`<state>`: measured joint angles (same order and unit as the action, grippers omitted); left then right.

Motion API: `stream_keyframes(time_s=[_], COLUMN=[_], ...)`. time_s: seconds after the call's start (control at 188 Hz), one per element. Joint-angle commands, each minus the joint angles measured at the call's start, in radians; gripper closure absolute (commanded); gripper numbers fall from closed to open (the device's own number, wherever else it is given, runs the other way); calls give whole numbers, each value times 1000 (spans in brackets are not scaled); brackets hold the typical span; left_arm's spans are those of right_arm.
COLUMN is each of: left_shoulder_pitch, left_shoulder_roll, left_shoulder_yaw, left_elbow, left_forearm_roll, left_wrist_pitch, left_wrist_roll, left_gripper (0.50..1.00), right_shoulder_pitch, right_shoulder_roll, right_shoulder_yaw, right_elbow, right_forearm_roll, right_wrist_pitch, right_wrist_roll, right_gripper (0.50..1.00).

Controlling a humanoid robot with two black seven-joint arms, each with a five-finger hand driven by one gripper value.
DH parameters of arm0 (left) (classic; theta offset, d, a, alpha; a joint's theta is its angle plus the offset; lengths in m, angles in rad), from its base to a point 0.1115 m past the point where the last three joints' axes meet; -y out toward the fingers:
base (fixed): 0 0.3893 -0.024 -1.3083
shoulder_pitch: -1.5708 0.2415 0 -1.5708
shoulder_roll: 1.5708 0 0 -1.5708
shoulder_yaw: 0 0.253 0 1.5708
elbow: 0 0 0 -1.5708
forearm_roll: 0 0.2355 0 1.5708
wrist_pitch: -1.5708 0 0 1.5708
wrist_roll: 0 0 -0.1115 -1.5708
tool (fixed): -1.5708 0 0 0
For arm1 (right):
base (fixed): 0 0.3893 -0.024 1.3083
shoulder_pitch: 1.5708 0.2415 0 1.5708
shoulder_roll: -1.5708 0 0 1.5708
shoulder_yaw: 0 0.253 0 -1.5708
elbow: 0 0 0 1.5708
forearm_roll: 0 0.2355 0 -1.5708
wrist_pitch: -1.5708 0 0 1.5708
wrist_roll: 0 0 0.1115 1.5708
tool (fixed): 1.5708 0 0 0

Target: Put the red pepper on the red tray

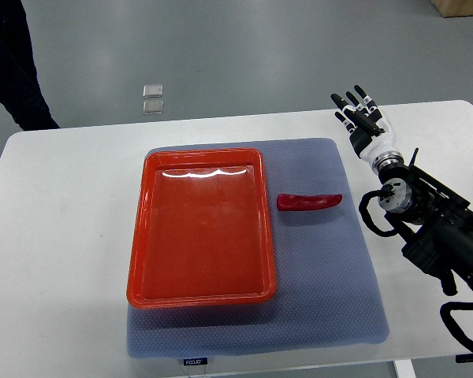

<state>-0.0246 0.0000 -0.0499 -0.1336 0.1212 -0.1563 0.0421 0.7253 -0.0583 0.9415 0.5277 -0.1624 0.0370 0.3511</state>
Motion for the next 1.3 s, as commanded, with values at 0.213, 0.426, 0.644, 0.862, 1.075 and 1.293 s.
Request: stream_keyframes(time_s=[0.213, 0.426, 0.644, 0.862, 1.075, 1.293], left_shoulder_pitch=[2, 2, 2, 2, 2, 2], left_shoulder_roll=[0, 0, 0, 0, 0, 0], left_shoulder_yaw=[1, 4, 4, 4, 2, 2], left_elbow=[3, 6, 5, 5, 5, 5], left_forearm_roll=[0, 0, 0, 0, 0, 0], left_wrist_pitch=[1, 1, 1, 1, 1, 1], left_wrist_roll=[-1, -1, -1, -1, -1, -1], left_gripper=[500, 500, 500, 500, 500, 500], right_shoulder_pitch=[0, 0, 0, 8, 3, 0], right_shoulder_roll=[-1, -1, -1, -3, -11, -21], right_shoulder_yaw=[-1, -1, -1, 0, 0, -4], right_elbow=[0, 0, 0, -6, -8, 6], right_forearm_roll=[0, 0, 0, -2, 0, -6], right_wrist_pitch=[-2, -2, -2, -5, -3, 3], right_wrist_roll=[2, 2, 2, 3, 3, 5], right_gripper=[587, 585, 585, 585, 585, 587])
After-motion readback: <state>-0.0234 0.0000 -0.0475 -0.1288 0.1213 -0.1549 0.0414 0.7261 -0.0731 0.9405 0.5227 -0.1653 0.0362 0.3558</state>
